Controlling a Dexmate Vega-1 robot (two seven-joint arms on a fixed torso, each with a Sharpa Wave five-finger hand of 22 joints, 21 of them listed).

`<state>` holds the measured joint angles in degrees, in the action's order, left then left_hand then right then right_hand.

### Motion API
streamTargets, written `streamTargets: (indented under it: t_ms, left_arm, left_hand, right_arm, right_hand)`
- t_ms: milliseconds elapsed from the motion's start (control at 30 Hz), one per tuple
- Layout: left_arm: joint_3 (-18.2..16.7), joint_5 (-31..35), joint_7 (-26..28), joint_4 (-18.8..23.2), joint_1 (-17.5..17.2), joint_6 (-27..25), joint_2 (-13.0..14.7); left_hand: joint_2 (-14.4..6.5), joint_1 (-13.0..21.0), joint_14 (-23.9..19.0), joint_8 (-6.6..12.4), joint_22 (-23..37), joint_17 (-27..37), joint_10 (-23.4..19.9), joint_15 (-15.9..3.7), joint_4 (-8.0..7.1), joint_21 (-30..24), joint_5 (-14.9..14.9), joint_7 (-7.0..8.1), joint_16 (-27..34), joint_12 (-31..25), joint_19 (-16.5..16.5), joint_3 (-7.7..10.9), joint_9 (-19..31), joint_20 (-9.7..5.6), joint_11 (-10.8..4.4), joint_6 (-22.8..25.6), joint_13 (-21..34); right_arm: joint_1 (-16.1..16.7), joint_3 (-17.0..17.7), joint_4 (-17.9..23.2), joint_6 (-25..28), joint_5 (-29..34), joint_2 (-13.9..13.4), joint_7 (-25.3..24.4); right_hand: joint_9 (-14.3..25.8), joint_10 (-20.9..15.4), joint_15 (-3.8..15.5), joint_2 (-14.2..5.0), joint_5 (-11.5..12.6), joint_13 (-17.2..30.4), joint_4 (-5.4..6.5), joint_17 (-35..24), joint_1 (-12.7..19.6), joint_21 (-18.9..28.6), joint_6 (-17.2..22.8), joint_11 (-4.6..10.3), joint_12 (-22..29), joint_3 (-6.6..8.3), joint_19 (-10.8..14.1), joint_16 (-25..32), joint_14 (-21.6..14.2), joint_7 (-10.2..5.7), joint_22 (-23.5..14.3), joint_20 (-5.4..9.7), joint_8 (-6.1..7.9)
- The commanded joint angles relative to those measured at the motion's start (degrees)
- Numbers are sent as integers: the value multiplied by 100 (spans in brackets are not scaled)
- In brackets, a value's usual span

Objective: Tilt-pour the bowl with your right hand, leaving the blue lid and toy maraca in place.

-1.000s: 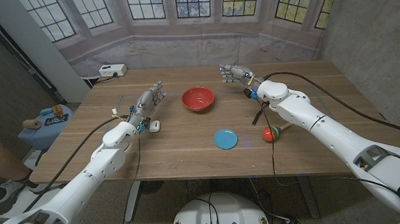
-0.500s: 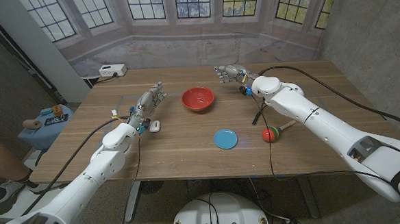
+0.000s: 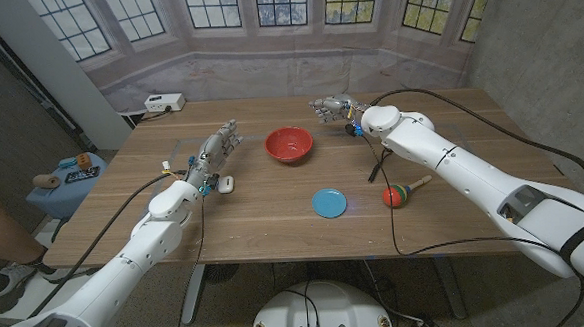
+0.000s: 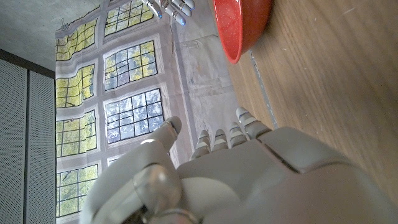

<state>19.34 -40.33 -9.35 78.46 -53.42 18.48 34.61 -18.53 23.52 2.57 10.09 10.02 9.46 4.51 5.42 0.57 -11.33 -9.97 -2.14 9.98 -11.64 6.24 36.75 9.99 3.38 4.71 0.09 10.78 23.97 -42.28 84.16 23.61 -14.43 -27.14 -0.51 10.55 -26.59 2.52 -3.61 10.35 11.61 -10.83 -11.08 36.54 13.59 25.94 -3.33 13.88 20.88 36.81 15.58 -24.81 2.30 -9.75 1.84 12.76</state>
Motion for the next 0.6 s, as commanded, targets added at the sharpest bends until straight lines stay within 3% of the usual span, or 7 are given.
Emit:
streamTargets:
  t_ms: [33, 333, 600]
  left_arm:
    - [17, 9, -20, 18, 7, -6, -3]
    - [39, 21, -62, 36, 12, 45, -22]
    - [24, 23, 7, 127, -79, 80, -25]
  left_hand:
    - [981, -900, 19, 51, 5, 18, -45, 20, 32, 6, -15, -33, 17, -20, -1, 11, 16, -17, -8, 36, 15]
    - [971, -885, 8, 51, 5, 18, -51, 19, 57, 4, -19, -24, 21, -22, 4, 9, 16, -18, -5, 47, 16]
    - [963, -872, -6, 50, 6, 18, -49, 23, 79, 2, -21, -22, 25, -21, 10, 6, 17, -16, 7, 52, 17]
  right_arm:
    - [-305, -256, -22, 504, 293, 90, 5]
    - [-644, -565, 9, 1156, 550, 164, 137]
    - [-871, -757, -41, 1566, 627, 289, 267]
  right_hand:
    - [14, -142, 28, 10, -3, 32, 21, -18, 162, 31, 127, -29, 54, 52, 124, 74, -138, 13, -28, -19, 58]
    - [19, -398, 26, 81, -7, 51, 15, -41, 515, 58, 372, -43, 97, 82, 324, 171, -431, 22, -36, -39, 85]
    - [21, -491, 10, 133, -8, 57, -2, -47, 733, 42, 473, -38, 103, 104, 342, 189, -507, 42, -39, -83, 91]
